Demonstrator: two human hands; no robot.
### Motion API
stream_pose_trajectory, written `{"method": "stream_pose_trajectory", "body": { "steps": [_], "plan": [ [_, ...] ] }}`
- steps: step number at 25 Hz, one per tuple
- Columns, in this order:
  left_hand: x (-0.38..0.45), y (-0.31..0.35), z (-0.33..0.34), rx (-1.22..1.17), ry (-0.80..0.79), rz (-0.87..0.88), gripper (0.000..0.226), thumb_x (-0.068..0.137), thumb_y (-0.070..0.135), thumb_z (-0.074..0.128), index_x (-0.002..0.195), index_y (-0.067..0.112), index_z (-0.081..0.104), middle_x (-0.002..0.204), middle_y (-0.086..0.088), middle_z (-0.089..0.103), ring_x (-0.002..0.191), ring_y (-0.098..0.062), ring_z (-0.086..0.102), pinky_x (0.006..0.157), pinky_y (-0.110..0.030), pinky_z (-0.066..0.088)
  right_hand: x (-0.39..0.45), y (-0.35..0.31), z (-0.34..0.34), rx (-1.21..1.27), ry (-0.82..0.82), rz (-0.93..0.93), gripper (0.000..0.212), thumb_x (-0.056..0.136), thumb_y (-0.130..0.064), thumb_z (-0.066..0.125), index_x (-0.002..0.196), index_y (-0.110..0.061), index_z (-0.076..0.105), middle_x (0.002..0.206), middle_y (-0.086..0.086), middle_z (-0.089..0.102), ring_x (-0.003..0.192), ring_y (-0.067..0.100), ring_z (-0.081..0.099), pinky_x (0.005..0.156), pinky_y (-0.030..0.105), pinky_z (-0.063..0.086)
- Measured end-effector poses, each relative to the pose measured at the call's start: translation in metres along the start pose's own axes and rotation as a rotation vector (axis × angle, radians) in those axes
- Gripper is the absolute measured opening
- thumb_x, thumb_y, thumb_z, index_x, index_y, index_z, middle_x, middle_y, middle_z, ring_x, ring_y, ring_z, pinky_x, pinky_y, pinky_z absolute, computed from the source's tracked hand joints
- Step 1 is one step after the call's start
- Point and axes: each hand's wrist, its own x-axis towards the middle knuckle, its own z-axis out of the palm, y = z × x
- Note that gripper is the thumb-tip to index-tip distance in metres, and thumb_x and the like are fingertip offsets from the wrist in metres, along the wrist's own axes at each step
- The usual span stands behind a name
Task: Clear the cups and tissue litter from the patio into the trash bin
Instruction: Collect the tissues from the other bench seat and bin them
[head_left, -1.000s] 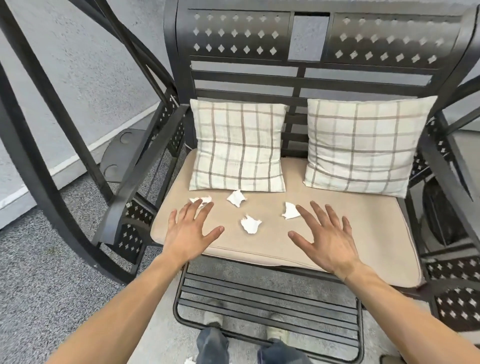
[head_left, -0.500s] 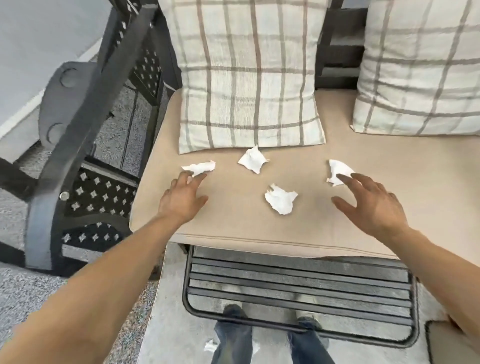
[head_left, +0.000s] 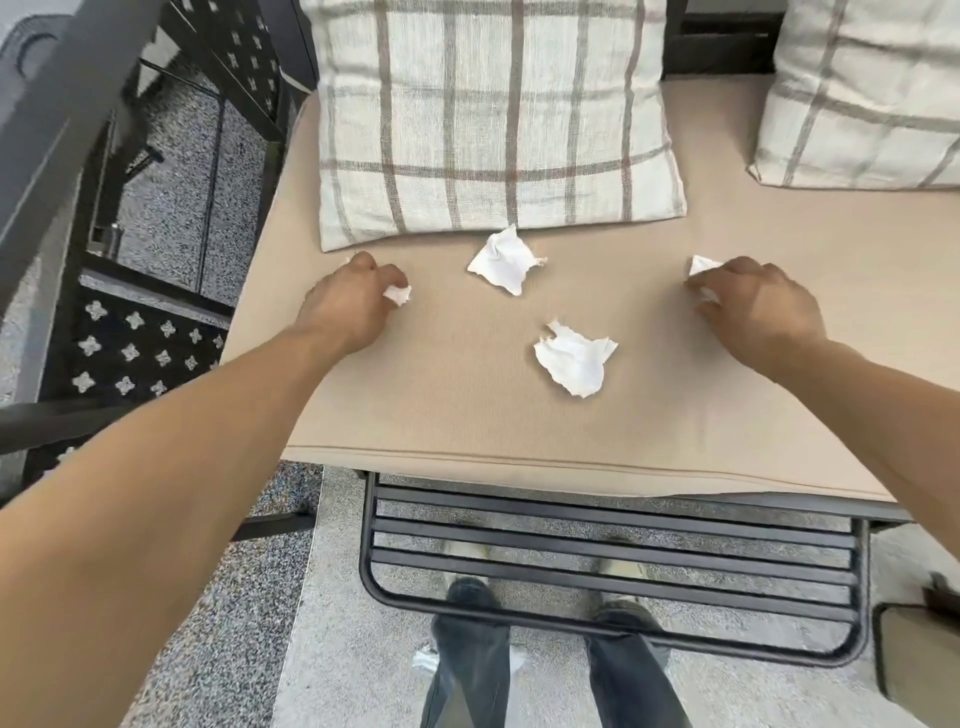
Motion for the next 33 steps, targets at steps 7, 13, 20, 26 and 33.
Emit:
{"method": "stream_pose_trajectory", "body": {
  "steps": [7,13,20,26,33],
  "plan": [
    [-0.005,0.044,-0.027,-0.253,0.083,-0.009,0.018,0.093,0.026,0.057,0.1,0.03,0.072,0.103,0.0,0.065,0.098,-0.023,0.057,0.079,-0.035,0.047,-0.022,-0.04,-0.029,0.52,-0.142,0.082,0.025,0.082,-0.007,0.062,0.098,-0.023,0.072,0.094,0.001,0.068,0.079,0.015,0.058,0.061,0.021,0.038],
    [0.018,0.1,-0.036,-0.375,0.06,0.179,0.011,0.089,0.018,0.065,0.095,0.022,0.074,0.125,-0.001,0.05,0.108,-0.021,0.055,0.091,-0.039,0.046,-0.047,-0.099,-0.033,0.557,-0.254,-0.199,0.023,0.08,-0.006,0.065,0.094,-0.023,0.072,0.1,-0.004,0.065,0.087,0.009,0.06,0.07,0.018,0.044],
    [0.039,0.117,0.002,-0.177,-0.141,0.227,0.011,0.083,0.02,0.074,0.094,0.021,0.076,0.146,-0.001,0.045,0.125,-0.022,0.049,0.098,-0.032,0.04,-0.047,-0.109,0.016,0.272,-0.299,-0.346,0.018,0.083,-0.006,0.064,0.091,-0.02,0.071,0.128,-0.001,0.055,0.102,0.021,0.061,0.079,0.028,0.045],
    [0.026,0.117,0.009,0.009,0.018,0.241,0.022,0.09,0.013,0.06,0.104,0.029,0.065,0.102,0.005,0.056,0.105,-0.02,0.051,0.071,-0.03,0.035,-0.064,-0.102,0.024,0.304,-0.036,-0.251,0.029,0.085,-0.015,0.059,0.112,-0.026,0.059,0.091,-0.005,0.068,0.088,0.023,0.055,0.067,0.034,0.044],
    [-0.03,0.122,-0.014,-0.05,-0.077,0.173,0.033,0.094,0.024,0.057,0.126,0.031,0.053,0.112,-0.007,0.054,0.1,-0.029,0.059,0.084,-0.037,0.049,-0.079,-0.082,-0.004,0.259,-0.109,-0.109,0.016,0.087,-0.015,0.059,0.093,-0.025,0.071,0.088,-0.001,0.069,0.093,0.024,0.056,0.067,0.032,0.043]
  ]
}}
